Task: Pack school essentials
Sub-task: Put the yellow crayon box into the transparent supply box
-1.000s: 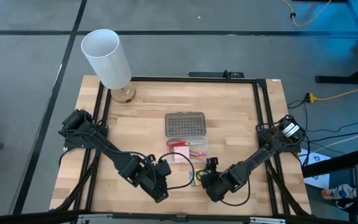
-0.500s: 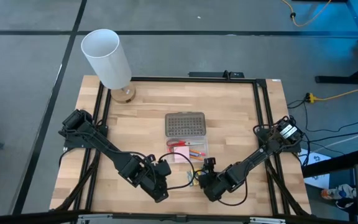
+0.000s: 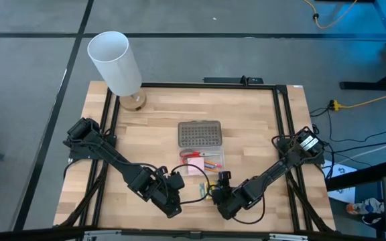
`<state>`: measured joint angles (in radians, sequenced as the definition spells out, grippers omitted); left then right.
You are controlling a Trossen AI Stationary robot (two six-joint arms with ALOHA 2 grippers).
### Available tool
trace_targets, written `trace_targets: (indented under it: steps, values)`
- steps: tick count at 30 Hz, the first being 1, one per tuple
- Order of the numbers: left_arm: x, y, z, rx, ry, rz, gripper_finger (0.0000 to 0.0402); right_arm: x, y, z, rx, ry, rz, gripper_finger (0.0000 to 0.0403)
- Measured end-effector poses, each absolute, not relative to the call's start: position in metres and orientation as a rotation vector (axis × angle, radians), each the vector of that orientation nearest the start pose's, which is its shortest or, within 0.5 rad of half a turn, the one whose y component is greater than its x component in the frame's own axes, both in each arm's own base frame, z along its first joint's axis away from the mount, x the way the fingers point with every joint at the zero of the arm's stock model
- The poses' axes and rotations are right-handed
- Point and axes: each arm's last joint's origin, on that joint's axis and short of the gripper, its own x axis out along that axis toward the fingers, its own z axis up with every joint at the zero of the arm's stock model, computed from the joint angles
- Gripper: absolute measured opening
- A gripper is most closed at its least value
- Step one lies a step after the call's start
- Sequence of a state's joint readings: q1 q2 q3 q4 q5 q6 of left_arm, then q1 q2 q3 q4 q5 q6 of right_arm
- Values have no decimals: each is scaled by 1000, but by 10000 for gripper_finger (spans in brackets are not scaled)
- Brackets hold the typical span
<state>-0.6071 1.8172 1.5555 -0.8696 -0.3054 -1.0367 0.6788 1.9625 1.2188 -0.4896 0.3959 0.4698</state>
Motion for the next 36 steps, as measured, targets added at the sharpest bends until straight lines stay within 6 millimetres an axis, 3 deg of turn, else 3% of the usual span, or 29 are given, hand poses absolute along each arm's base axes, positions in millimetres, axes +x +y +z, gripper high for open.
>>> trace_targets:
  steps: [17,30,36]
  values:
    - [315,-208,268,-439,1016,270,4,308,238,164,-72,1147,132,163]
    - [314,-208,268,-442,1023,263,4,320,230,177,42,1236,234,82]
    - [313,-210,268,-441,1025,258,2,331,224,194,110,1281,334,62]
